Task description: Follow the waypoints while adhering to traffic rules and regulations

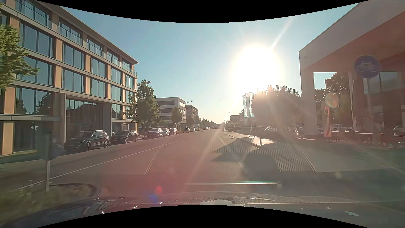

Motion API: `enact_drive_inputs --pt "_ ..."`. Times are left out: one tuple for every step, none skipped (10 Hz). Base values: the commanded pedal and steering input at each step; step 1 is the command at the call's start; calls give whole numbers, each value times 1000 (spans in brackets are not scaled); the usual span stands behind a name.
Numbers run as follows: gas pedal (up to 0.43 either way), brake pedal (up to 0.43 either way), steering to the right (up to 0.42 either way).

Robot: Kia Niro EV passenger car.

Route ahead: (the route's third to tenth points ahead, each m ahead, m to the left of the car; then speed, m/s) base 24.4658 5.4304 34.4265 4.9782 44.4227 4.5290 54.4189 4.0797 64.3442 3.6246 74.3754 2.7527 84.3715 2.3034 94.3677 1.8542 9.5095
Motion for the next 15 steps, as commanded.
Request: enact_drive_inputs --pt "150 0 -3" --pt "150 0 -3" --pt "150 0 -3" --pt "150 0 -3" --pt "150 0 -3" --pt "150 0 -3" --pt "150 0 -3" --pt "150 0 -3" --pt "150 0 -3" --pt "150 0 -3" --pt "150 0 -2" --pt "150 0 -1" --pt "150 0 -1" --pt "150 0 0" --pt "150 0 0"
